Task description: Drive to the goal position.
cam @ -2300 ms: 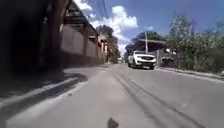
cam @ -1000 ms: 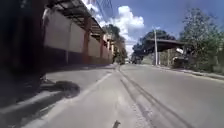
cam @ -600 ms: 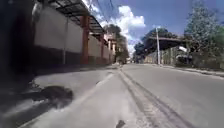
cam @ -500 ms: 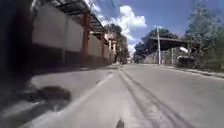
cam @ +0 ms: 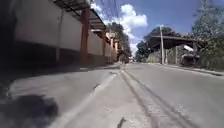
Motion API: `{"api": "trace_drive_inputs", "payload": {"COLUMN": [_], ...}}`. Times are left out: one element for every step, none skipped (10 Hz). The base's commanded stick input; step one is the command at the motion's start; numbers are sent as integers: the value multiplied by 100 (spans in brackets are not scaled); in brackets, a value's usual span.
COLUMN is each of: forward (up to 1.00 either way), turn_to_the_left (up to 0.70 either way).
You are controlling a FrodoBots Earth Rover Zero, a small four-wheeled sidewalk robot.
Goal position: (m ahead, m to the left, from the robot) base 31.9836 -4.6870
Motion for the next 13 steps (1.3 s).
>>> {"api": "trace_drive_inputs", "payload": {"forward": [100, 100, 100, 100, 100, 100, 100, 100, 100, 100, 100, 100, 100], "turn_to_the_left": [-9, -39, -39, -39, -39, -39, -39, -39, -38, -36, -15, -1, 1]}}
